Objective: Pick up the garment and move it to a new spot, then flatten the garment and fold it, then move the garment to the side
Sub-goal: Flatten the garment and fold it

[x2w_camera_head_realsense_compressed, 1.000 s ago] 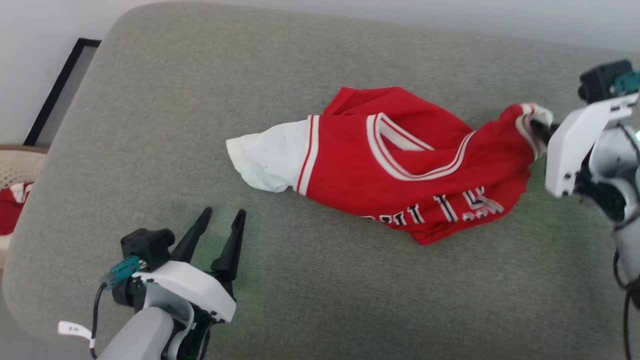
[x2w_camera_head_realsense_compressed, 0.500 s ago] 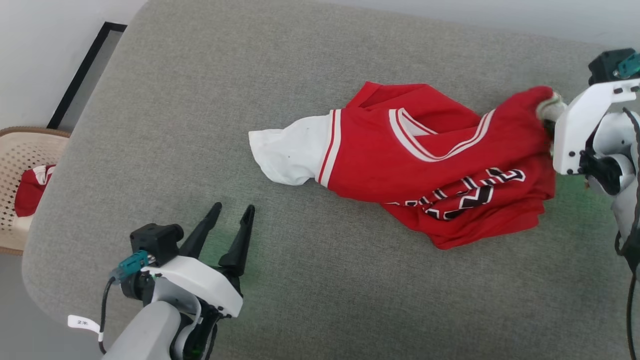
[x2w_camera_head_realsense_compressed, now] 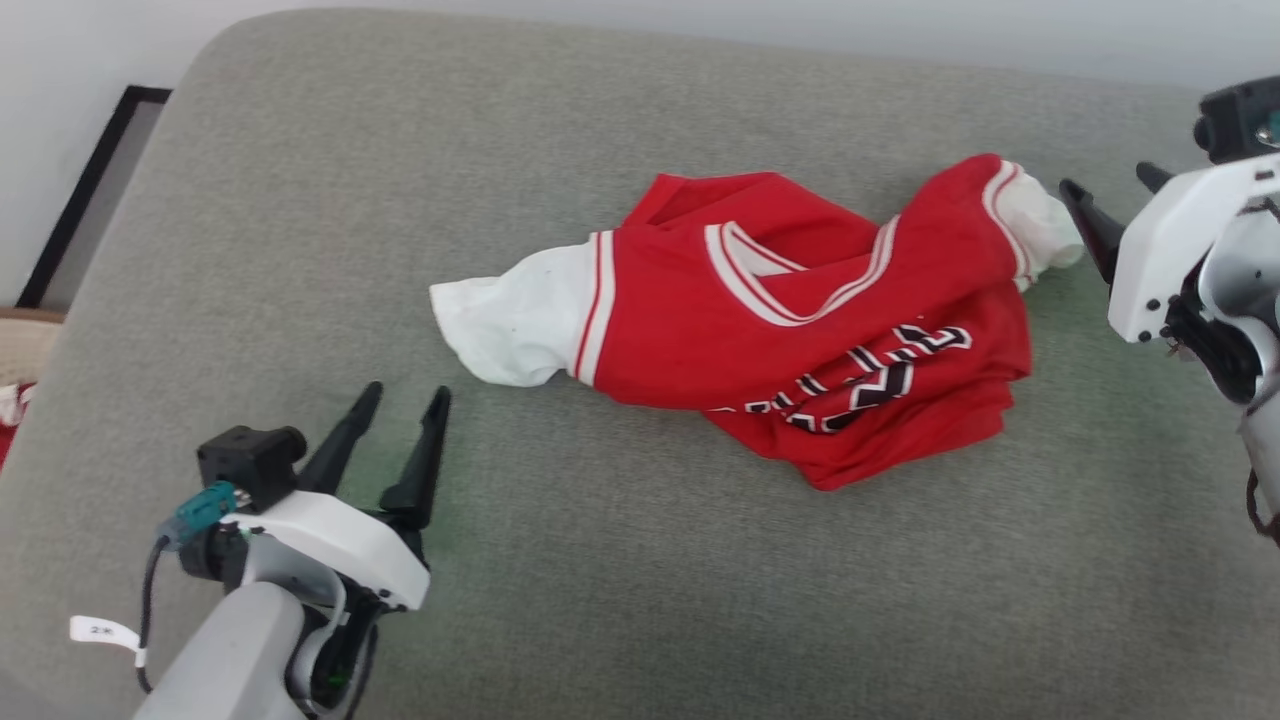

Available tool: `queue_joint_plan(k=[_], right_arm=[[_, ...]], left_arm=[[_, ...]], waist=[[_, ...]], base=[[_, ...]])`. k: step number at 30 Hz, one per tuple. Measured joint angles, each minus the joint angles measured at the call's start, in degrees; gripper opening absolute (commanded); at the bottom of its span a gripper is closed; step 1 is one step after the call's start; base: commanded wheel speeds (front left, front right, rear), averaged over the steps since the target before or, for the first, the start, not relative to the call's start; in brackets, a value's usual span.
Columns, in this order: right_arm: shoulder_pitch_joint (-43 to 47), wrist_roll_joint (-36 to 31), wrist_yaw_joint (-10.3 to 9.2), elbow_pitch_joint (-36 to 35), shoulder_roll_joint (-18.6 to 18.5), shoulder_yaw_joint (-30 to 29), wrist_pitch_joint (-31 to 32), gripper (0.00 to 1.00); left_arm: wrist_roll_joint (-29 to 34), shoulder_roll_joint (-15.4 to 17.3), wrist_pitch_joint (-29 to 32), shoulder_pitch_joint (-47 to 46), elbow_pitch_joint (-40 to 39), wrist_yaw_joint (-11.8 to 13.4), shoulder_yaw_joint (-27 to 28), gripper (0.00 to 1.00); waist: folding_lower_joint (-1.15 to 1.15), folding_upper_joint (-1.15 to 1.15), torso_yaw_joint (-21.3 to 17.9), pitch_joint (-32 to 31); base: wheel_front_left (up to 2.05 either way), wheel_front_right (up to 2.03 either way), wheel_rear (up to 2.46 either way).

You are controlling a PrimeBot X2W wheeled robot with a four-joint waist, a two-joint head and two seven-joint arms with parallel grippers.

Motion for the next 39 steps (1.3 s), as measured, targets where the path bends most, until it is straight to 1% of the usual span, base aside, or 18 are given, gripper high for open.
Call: queue_joint_plan(k=[3, 7, 12, 15, 18, 21, 28, 31, 32, 34, 39], right_arm=[[3.1, 0.73, 0.0, -5.23, -0.79, -0.51, -3.92, 1.0], [7.81, 0.09, 0.0, -10.88, -0.76, -2.82, -8.4, 1.0], [12.85, -2.38, 0.0, -16.49, 1.2, -6.55, -11.68, 1.0], [15.02, -4.46, 0.0, -19.71, 2.46, -8.92, -12.55, 1.0], [17.44, -6.36, 0.0, -22.88, 4.0, -10.78, -12.52, 1.0], [19.65, -7.45, 0.0, -26.44, 5.36, -12.68, -12.06, 1.0], [24.17, -10.02, 0.0, -33.74, 8.26, -15.8, -8.83, 1.0], [25.44, -10.5, 0.0, -36.04, 8.9, -16.12, -6.77, 1.0], [25.74, -10.59, 0.0, -37.17, 9.02, -15.94, -5.21, 1.0], [26.06, -10.58, 0.0, -38.28, 9.1, -15.92, -3.86, 1.0], [26.51, -10.27, 0.0, -39.29, 8.69, -14.85, -0.07, 1.0]], left_arm=[[0.21, 0.98, 0.02, -0.38, 0.59, -0.05, 0.19, 1.0], [0.4, 2.12, 0.55, -2.4, 1.23, -0.32, 0.12, 1.0], [0.51, 3.25, 2.2, -5.1, 3.0, -0.81, -0.36, 1.0], [0.84, 4.05, 3.8, -7.28, 4.77, -1.16, -0.94, 1.0], [0.68, 4.42, 5.65, -9.56, 7.08, -1.36, -1.58, 1.0], [-0.55, 4.72, 8.87, -11.83, 9.94, -1.81, -2.59, 1.0], [-3.12, 5.1, 16.62, -17.39, 16.71, -2.07, -5.49, 1.0], [-5.01, 4.93, 20.9, -19.61, 18.48, -2.08, -7.72, 1.0], [-5.66, 5.05, 23.68, -20.91, 19.63, -2.08, -9.18, 1.0], [-7.15, 5.06, 27.38, -22.67, 20.96, -2.08, -10.59, 1.0], [-9.18, 3.86, 36.61, -28.09, 26.69, -2.14, -12.09, 1.0]], waist=[[0.0, 0.0, -1.22, -0.15], [0.0, 0.0, -2.74, -0.23], [0.0, 0.0, -4.4, -0.12], [0.0, 0.0, -5.22, 0.1], [0.0, 0.0, -5.85, 0.31], [0.0, 0.0, -6.3, 0.48], [0.0, 0.0, -7.26, 1.06], [0.0, 0.0, -7.66, 1.36], [0.0, 0.0, -7.92, 1.59], [0.0, 0.0, -8.15, 1.85], [0.0, 0.0, -8.44, 2.31]], base=[[0.0, 0.0, 0.0], [0.0, 0.0, 0.0], [0.0, 0.0, 0.0], [0.0, 0.0, 0.0], [0.0, 0.0, 0.0], [0.0, 0.0, 0.0], [0.0, 0.0, 0.0], [0.0, 0.0, 0.0], [0.0, 0.0, 0.0], [0.0, 0.0, 0.0], [0.0, 0.0, 0.0]])
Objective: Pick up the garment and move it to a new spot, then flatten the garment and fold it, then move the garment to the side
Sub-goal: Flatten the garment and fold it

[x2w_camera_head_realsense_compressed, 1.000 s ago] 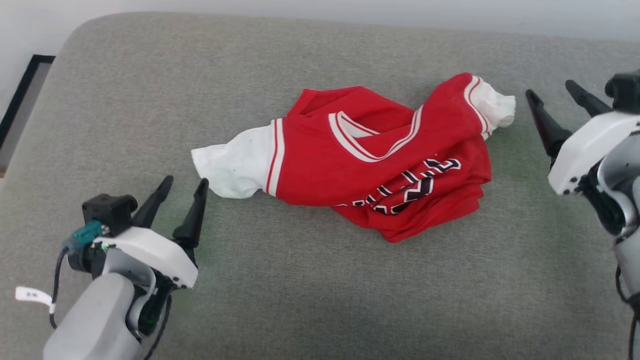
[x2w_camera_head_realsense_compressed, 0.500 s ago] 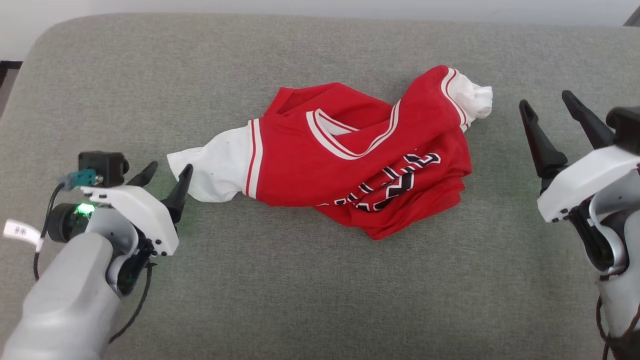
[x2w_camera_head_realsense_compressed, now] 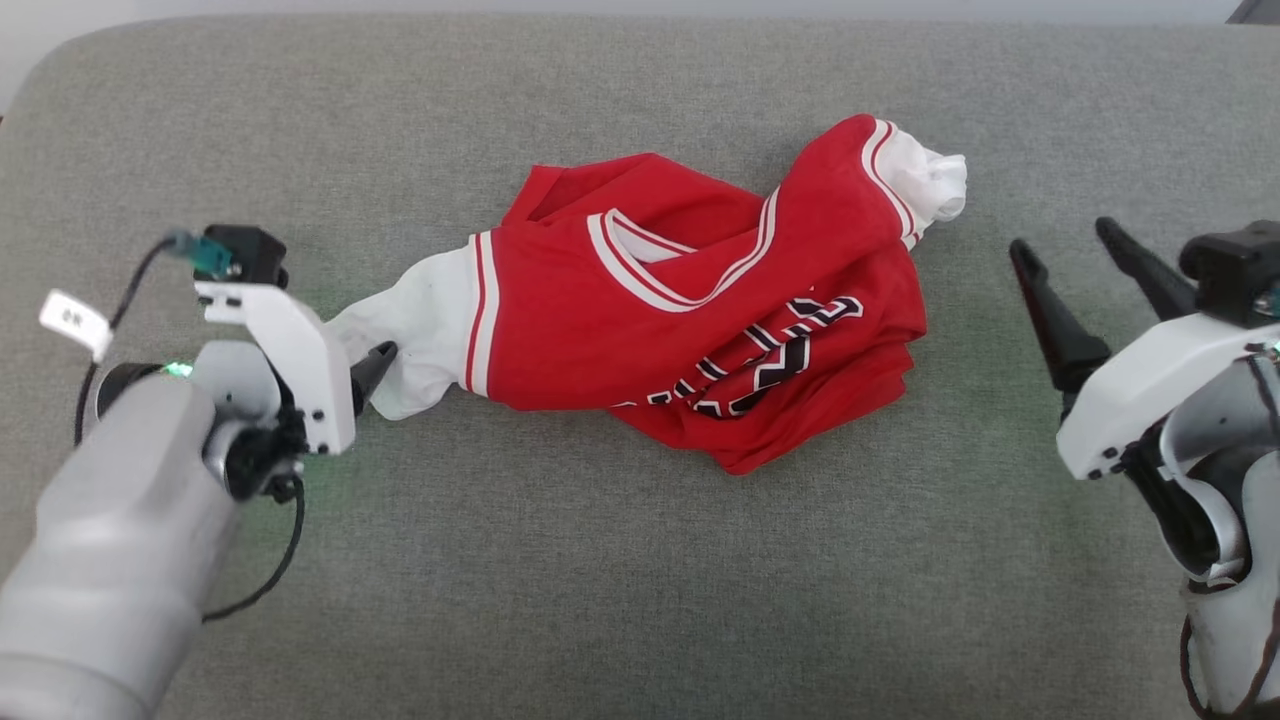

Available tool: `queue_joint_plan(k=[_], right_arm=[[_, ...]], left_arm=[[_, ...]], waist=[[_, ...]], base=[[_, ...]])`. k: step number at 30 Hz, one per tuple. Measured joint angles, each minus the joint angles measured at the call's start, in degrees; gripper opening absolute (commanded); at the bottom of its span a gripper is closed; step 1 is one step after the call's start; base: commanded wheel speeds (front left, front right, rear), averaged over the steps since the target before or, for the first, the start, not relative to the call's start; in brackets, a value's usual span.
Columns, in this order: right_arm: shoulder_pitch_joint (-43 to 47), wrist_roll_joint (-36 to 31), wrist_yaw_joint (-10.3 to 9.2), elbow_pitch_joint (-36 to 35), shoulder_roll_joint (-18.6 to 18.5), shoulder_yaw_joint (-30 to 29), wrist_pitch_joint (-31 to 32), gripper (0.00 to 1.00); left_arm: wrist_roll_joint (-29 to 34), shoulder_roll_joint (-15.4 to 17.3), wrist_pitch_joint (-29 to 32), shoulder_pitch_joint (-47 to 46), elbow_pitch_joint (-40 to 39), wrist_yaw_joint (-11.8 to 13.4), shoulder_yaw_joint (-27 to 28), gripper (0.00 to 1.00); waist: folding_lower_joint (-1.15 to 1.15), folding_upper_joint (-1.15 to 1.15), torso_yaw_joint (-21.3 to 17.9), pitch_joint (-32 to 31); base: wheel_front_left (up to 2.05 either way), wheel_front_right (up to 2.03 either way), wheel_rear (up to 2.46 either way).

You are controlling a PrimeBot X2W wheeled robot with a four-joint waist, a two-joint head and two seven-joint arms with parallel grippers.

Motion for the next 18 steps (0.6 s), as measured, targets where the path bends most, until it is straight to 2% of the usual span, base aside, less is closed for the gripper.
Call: queue_joint_plan(k=[1, 2, 3, 9, 18], right_arm=[[0.0, 0.47, 0.0, -0.08, -0.05, 0.3, 0.73, 1.0], [-0.01, 0.93, 0.0, -0.07, 0.01, 0.34, 1.48, 1.0], [-0.09, 1.03, 0.0, -0.02, -0.13, 0.59, 2.32, 1.0], [-3.3, 2.67, 0.0, 1.47, -0.83, 1.33, 5.31, 1.0], [-13.17, 4.97, 0.0, 11.03, -4.85, 3.79, 10.03, 1.0]], left_arm=[[0.12, -0.3, 1.8, -1.07, 1.08, -0.02, -0.65, 0.68], [0.6, -0.53, 2.88, -2.08, 1.72, -0.02, -1.31, 0.26], [0.3, -0.96, 3.59, -2.85, 2.48, -0.02, -1.3, 0.0], [-0.09, -1.7, 4.03, -5.3, 3.2, -0.01, -2.75, 0.0], [-1.82, -2.88, 1.51, -8.08, 1.71, -0.01, -5.71, 0.0]], waist=[[0.0, 0.0, -0.06, 0.08], [0.0, 0.0, -0.15, 0.18], [0.0, 0.0, -0.24, 0.31], [0.0, 0.0, -0.43, 1.46], [0.0, 0.0, 1.88, 3.91]], base=[[0.0, 0.0, 0.0], [0.0, 0.0, 0.0], [0.0, 0.0, 0.0], [0.0, 0.0, 0.0], [0.0, 0.0, 0.0]])
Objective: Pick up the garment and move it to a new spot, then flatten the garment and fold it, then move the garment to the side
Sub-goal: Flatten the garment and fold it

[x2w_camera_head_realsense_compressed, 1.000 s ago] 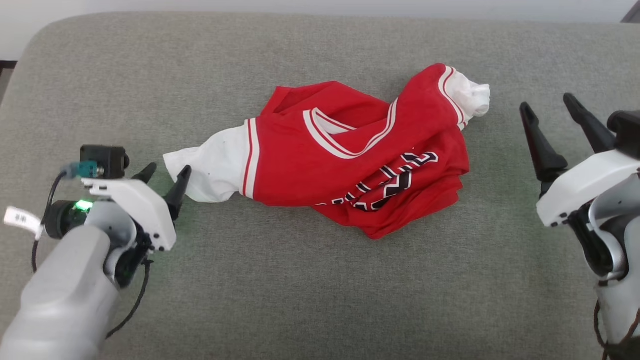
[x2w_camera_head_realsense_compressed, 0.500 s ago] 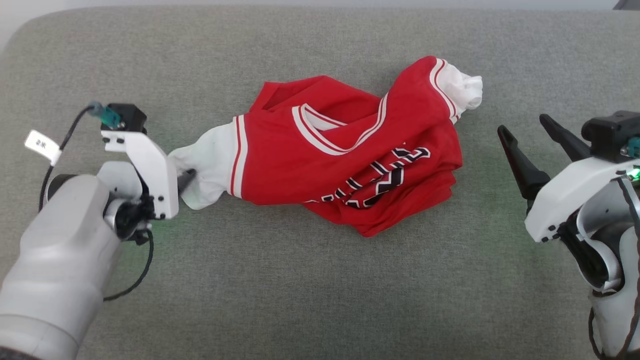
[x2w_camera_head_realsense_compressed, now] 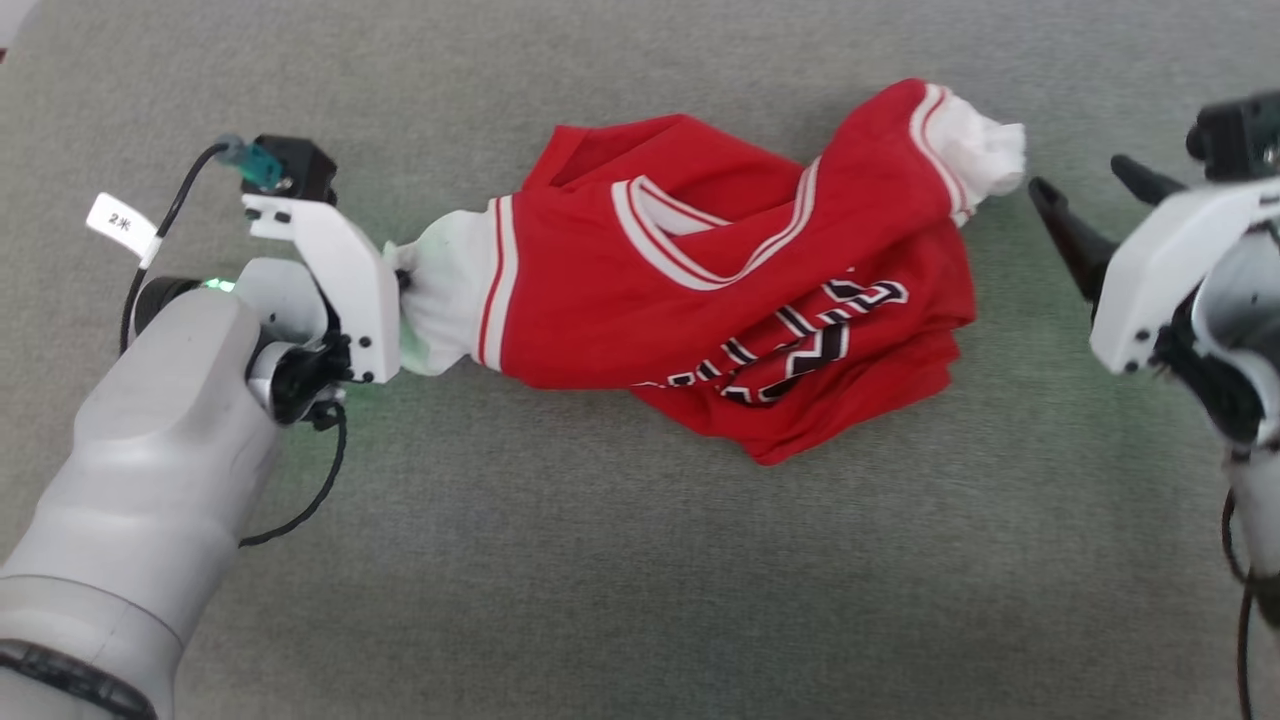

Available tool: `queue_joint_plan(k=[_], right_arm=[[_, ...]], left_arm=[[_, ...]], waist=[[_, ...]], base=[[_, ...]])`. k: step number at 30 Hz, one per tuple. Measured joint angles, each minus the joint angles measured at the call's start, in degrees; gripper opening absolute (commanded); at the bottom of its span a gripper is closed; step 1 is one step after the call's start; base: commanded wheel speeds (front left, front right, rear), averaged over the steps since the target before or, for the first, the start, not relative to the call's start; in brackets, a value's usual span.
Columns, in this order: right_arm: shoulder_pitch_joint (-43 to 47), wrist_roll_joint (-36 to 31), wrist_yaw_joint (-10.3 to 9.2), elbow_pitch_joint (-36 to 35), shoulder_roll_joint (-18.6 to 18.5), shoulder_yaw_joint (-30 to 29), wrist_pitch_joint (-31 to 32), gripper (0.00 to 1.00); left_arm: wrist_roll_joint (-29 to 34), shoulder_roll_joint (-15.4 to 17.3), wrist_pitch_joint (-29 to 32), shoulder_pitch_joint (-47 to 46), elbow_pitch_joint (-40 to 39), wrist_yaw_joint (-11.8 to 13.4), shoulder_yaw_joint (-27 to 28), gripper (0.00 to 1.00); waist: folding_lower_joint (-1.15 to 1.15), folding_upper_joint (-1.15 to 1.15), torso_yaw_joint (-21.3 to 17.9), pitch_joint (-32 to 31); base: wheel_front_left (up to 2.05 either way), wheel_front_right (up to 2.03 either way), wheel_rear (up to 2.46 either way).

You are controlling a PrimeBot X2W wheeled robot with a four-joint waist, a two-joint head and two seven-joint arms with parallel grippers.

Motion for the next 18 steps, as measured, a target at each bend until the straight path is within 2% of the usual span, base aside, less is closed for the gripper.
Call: queue_joint_plan(k=[8, 15, 16, 17, 18], right_arm=[[-9.75, 3.13, 0.0, 10.58, -2.69, 5.6, 4.24, 1.0], [-17.91, 5.83, 0.0, 21.69, -2.32, 12.01, 8.01, 1.0], [-18.89, 6.03, 0.0, 23.35, -2.31, 12.58, 7.91, 0.86], [-19.7, 6.14, 0.0, 24.85, -2.25, 13.17, 7.56, 0.27], [-20.43, 6.65, 0.0, 26.05, -2.1, 13.8, 7.55, 0.0]], left_arm=[[-1.7, -0.88, -1.62, -1.88, -1.29, 0.0, -2.63, 0.0], [-3.79, -1.45, -2.85, -3.65, -1.49, -0.18, -4.71, 0.0], [-3.97, -1.54, -3.07, -3.81, -1.42, -0.16, -4.95, 0.0], [-4.33, -1.64, -3.3, -3.86, -1.42, -0.16, -5.17, 0.0], [-4.6, -1.75, -3.44, -3.89, -1.43, -0.16, -5.45, 0.0]], waist=[[0.0, 0.0, 2.81, 2.34], [0.0, 0.0, 4.5, 4.04], [0.0, 0.0, 4.72, 4.19], [0.0, 0.0, 4.91, 4.27], [0.0, 0.0, 5.07, 4.25]], base=[[0.0, 0.0, 0.0], [0.0, 0.0, 0.0], [0.0, 0.0, 0.0], [0.0, 0.0, 0.0], [0.0, 0.0, 0.0]])
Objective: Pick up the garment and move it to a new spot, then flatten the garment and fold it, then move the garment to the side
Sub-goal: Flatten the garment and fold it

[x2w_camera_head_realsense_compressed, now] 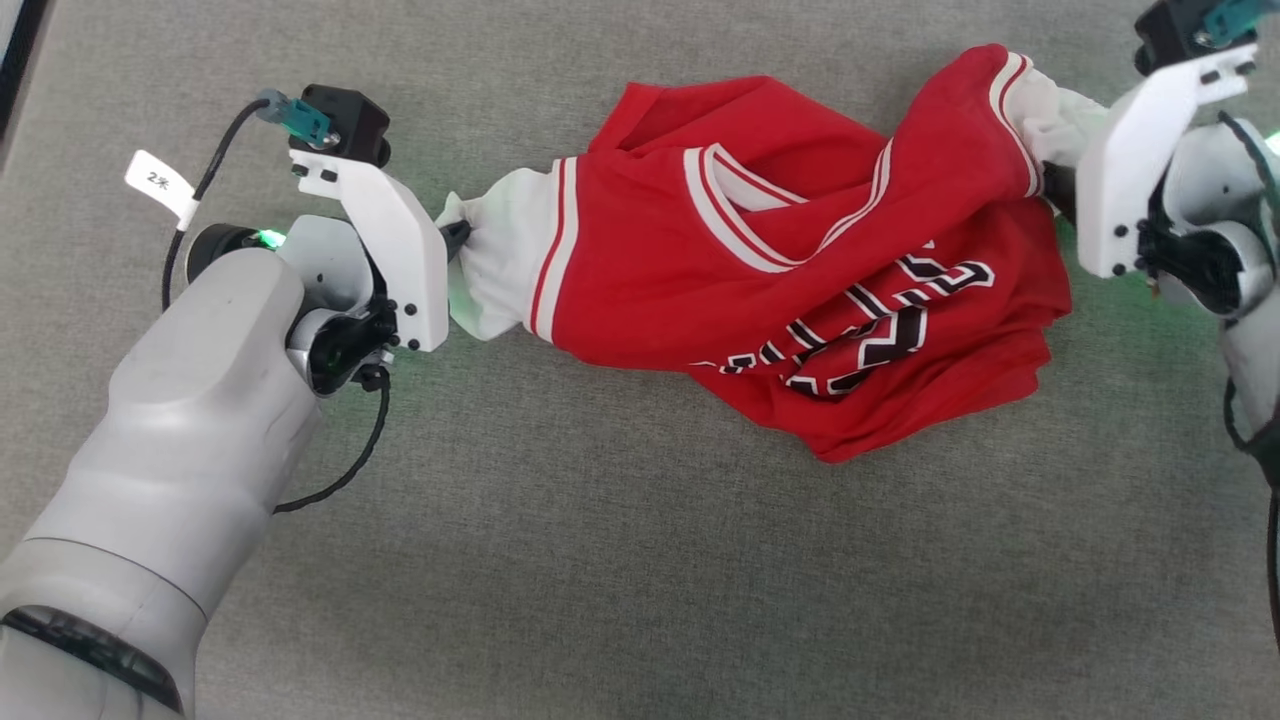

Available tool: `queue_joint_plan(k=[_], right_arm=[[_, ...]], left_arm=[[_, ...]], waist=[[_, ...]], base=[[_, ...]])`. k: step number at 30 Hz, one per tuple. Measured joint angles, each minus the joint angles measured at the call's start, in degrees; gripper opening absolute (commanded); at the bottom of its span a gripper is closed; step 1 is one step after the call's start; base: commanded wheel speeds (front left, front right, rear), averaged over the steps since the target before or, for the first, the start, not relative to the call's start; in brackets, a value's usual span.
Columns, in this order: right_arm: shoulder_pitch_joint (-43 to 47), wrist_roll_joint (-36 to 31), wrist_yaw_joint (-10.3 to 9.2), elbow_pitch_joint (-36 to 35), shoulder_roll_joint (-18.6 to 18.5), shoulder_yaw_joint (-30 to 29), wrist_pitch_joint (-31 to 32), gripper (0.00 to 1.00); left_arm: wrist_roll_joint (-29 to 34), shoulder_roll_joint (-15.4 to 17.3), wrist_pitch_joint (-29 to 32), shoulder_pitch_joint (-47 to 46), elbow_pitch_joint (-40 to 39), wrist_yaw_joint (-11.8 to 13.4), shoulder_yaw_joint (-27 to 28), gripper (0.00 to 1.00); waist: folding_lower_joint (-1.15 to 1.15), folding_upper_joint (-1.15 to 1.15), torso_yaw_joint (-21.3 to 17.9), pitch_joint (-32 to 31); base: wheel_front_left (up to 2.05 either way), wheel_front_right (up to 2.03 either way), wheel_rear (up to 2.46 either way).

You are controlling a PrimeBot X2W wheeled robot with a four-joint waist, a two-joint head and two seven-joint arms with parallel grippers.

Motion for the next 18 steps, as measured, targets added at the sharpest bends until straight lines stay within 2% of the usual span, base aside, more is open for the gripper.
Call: queue_joint_plan(k=[7, 18], right_arm=[[-2.6, 3.52, 0.0, 3.05, -0.86, 4.54, -3.67, 0.0], [-3.21, 10.27, 0.0, -4.14, -6.9, 6.87, -8.91, 0.0]], left_arm=[[-2.02, 0.48, -1.22, -0.85, 1.44, 0.0, -0.83, 0.0], [-2.66, 4.11, -2.16, -7.74, 1.64, 0.01, -0.56, 0.0]], waist=[[0.0, 0.0, 0.0, -1.26], [0.0, 0.0, -2.15, -5.96]], base=[[0.0, 0.0, 0.0], [0.0, 0.0, 0.0]])
